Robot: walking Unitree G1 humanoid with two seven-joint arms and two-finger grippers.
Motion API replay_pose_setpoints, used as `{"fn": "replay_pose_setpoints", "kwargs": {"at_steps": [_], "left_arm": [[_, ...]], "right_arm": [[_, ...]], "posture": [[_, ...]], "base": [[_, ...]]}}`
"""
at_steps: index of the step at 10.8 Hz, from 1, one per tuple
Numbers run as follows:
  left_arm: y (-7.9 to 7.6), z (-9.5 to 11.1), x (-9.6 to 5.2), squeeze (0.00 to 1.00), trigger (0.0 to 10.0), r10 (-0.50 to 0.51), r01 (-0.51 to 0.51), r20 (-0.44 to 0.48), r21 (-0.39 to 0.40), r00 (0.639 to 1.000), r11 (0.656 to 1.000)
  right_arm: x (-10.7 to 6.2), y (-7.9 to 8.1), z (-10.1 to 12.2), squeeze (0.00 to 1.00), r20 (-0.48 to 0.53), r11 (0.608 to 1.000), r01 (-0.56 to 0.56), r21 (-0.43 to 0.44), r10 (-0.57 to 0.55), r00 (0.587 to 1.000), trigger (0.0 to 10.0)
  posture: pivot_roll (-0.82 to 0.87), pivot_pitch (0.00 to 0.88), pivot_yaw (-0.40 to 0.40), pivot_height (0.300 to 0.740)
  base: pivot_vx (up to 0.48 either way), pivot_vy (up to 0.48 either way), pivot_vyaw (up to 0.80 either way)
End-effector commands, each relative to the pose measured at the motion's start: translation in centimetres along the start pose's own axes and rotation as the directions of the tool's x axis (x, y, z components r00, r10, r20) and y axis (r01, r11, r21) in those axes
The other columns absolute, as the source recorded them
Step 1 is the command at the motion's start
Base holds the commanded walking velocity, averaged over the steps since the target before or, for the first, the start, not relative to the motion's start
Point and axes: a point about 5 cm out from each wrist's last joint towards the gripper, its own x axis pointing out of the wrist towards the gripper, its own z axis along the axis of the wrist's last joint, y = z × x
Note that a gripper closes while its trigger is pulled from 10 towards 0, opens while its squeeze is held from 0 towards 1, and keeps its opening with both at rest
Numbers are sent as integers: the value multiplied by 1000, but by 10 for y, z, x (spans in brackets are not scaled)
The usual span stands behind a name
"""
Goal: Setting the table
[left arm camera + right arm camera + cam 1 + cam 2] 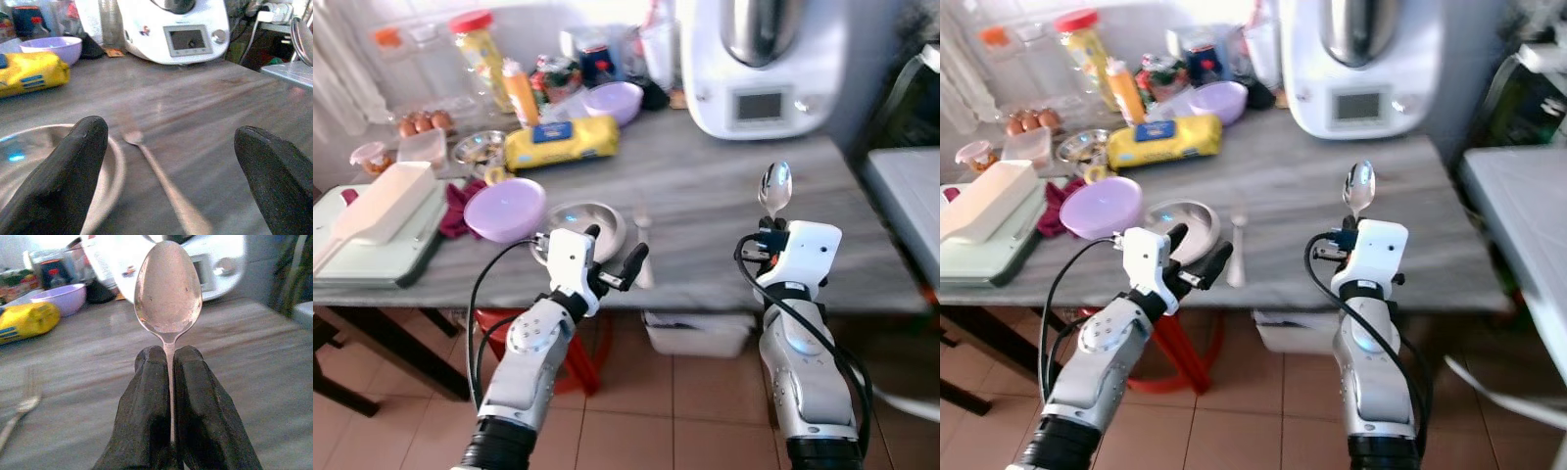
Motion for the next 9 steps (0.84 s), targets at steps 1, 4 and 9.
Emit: {"fn": "replay_pose_setpoints", "kwargs": {"at_steps": [1,4,9], "left_arm": [[8,3,-3,0,10000,23,-23,4,12,1000,1000],[11,18,-17,0,10000,19,-21,62,39,998,999],[8,5,-58,0,10000,-66,68,-29,54,997,996]], "right_arm": [[0,8,3,0,7,999,-33,7,33,999,10000],[0,6,5,0,10,999,-37,7,37,999,10000],[8,18,5,0,-22,994,-104,43,105,994,10000]], "posture": [[-76,75,133,740],[-69,77,127,740],[-46,100,95,740]], "base": [[0,0,0],[0,0,0],[0,0,0]]}}
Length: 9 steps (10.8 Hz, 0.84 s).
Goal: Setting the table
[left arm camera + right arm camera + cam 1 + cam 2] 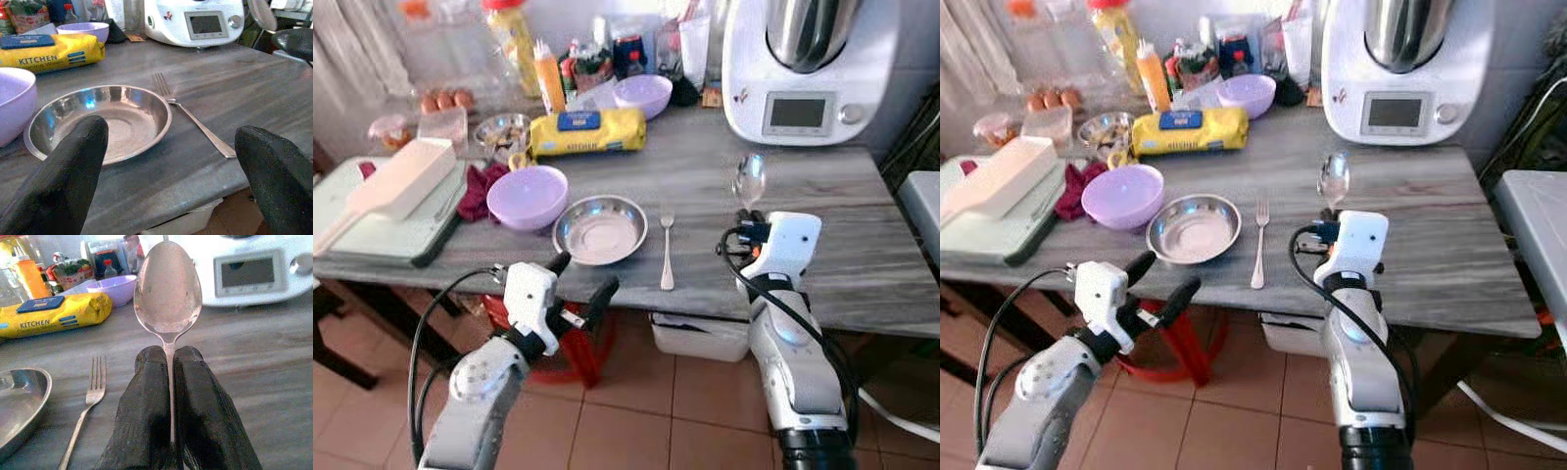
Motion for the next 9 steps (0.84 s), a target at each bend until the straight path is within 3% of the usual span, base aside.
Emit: {"fn": "replay_pose_setpoints", "kwargs": {"at_steps": [1,4,9], "left_arm": [[4,1,-7,0,10000,-17,17,-15,6,1000,1000],[4,-2,-12,0,10000,-53,53,-56,3,997,999],[0,-1,-7,0,10000,-78,77,-60,-5,995,997]], "right_arm": [[5,6,-3,0,-39,999,-5,43,7,999,10000],[18,13,-24,0,-187,996,0,85,16,982,10000],[30,21,-37,0,-260,990,-10,138,46,964,10000]], "posture": [[-36,107,90,740],[-35,120,99,740],[-30,112,99,740]], "base": [[0,0,0],[0,0,0],[0,0,0]]}}
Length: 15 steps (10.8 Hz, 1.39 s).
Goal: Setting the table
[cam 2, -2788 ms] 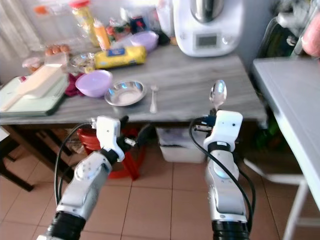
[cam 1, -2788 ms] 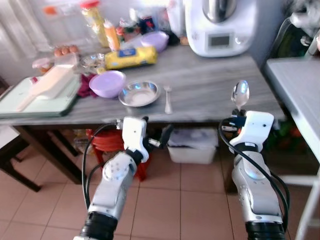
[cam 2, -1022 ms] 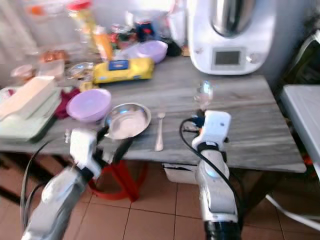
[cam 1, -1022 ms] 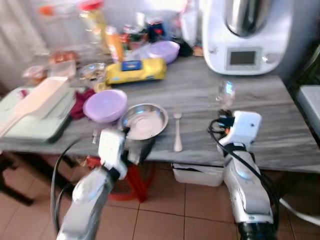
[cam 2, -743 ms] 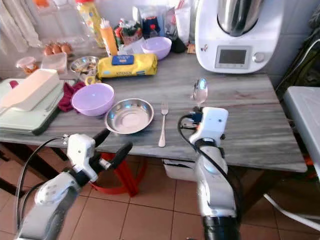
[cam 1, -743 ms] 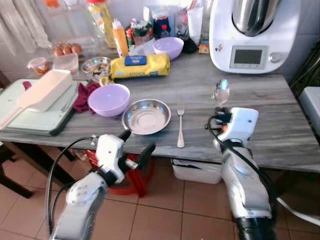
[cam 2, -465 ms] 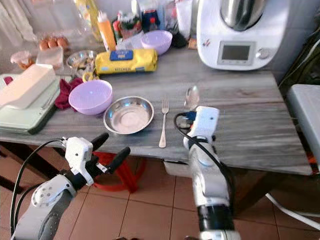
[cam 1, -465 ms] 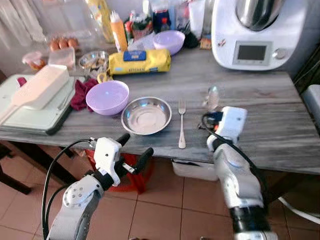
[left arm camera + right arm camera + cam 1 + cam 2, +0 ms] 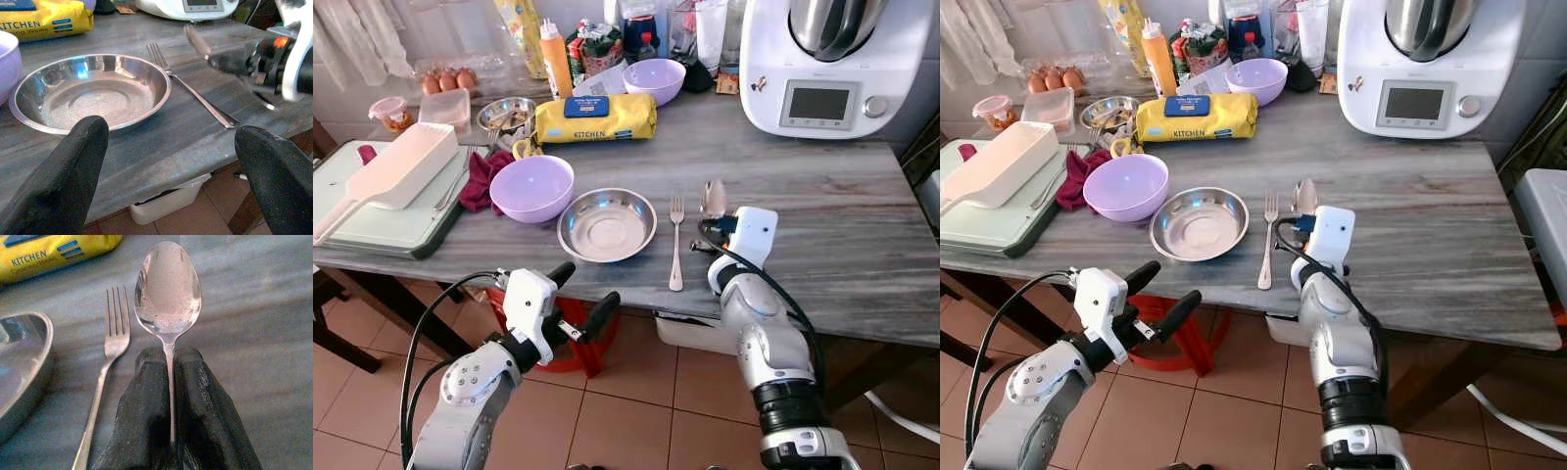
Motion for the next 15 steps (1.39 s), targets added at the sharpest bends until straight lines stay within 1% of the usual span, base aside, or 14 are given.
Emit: {"fn": "replay_pose_setpoints", "kwargs": {"at_steps": [1,2,5,6,7,9,10,11,12,13,14,15], "left_arm": [[1,1,0,0,10000,-5,5,-6,8,1000,1000],[0,0,0,0,10000,-10,10,-9,4,1000,1000],[1,0,1,0,10000,-16,16,-9,4,1000,1000],[1,0,1,0,10000,-18,18,-10,4,1000,1000],[0,-1,1,0,10000,-21,21,-12,4,1000,1000],[0,-1,2,0,10000,-22,22,-15,2,1000,1000],[-1,-1,2,0,10000,-24,24,-16,1,1000,1000],[-1,-2,2,0,10000,-24,24,-18,2,1000,1000],[-2,-2,2,0,10000,-25,25,-22,3,999,1000],[-2,-3,2,0,10000,-24,24,-27,4,999,1000],[-3,-3,3,0,10000,-24,25,-28,4,999,1000],[-2,-4,3,0,10000,-23,23,-33,5,999,1000]], "right_arm": [[1,5,-5,0,-20,1000,-15,25,15,1000,10000],[1,9,-11,0,-49,999,-18,43,20,999,10000],[3,12,-15,0,-68,998,-6,57,9,998,10000],[5,10,-15,0,-68,996,15,85,-9,998,10000],[7,5,-11,0,-57,996,39,77,-34,998,10000],[9,0,-10,0,-68,996,66,64,-61,996,10000],[10,-2,-10,624,-75,996,70,63,-66,995,10000],[10,-2,-11,573,-82,996,66,63,-60,995,10000],[11,-2,-11,600,-86,996,67,61,-61,994,10000],[13,-3,-13,588,-108,997,56,49,-51,993,10000],[13,-4,-13,600,-115,998,50,43,-45,992,10000],[14,-3,-14,749,-129,999,29,37,-24,991,10000]], "posture": [[-33,113,96,740],[-34,112,95,740],[-36,110,98,740],[-36,109,100,740],[-35,110,100,740],[-36,110,100,740],[-36,109,101,740],[-38,109,102,740],[-38,110,102,740],[-39,111,102,740],[-39,112,101,740],[-38,113,100,740]], "base": [[0,0,0],[0,0,0],[0,0,0],[0,0,0],[0,0,0],[0,0,0],[0,0,0],[0,0,0],[0,0,0],[0,0,0],[0,0,0],[0,0,0]]}}
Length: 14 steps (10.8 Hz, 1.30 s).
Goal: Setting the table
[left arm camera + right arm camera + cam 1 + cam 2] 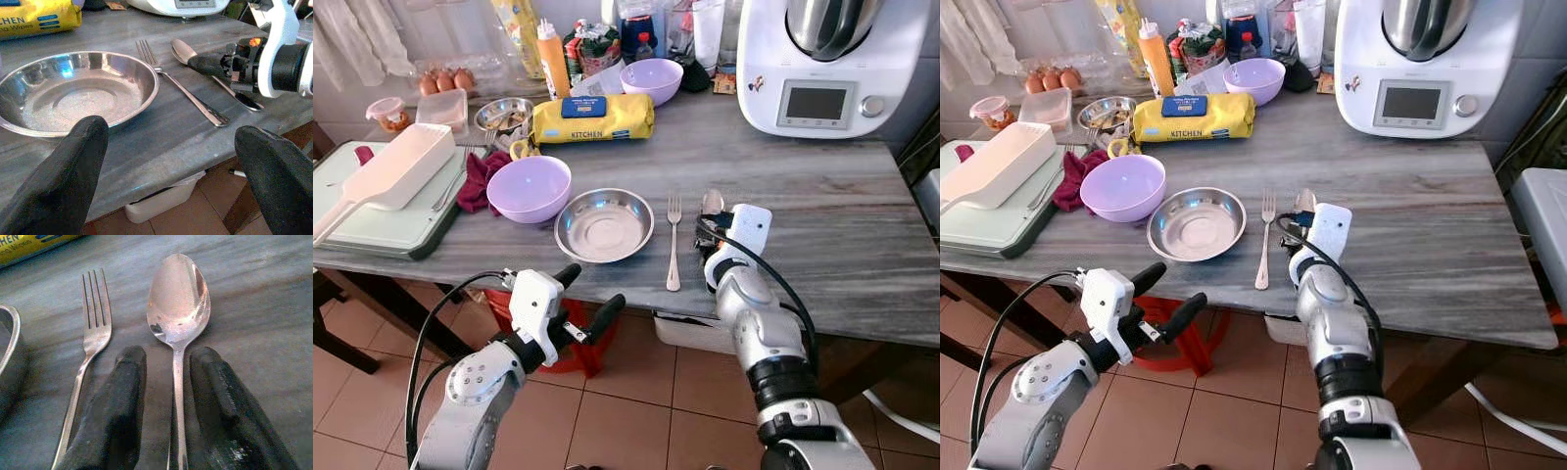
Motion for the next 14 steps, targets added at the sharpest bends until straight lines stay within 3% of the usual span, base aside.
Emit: {"fn": "replay_pose_setpoints", "kwargs": {"at_steps": [1,6,13,14], "left_arm": [[3,-2,-1,0,10000,3,-3,-20,5,1000,1000],[2,-3,1,0,10000,8,-8,-19,4,1000,1000],[-1,-3,4,0,10000,9,-9,-14,-1,1000,1000],[-1,-2,6,0,10000,10,-10,-4,-5,1000,1000]], "right_arm": [[-1,-1,-17,788,-86,1000,6,8,-6,996,10000],[2,-6,-15,765,-98,1000,1,-4,-1,995,10000],[1,4,-17,773,-105,999,-45,9,45,993,10000],[0,5,-16,0,-85,998,-61,-23,59,995,10000]], "posture": [[-38,112,99,740],[-41,111,96,740],[-50,111,91,740],[-52,111,88,740]], "base": [[0,0,0],[0,0,0],[0,0,0],[0,0,0]]}}
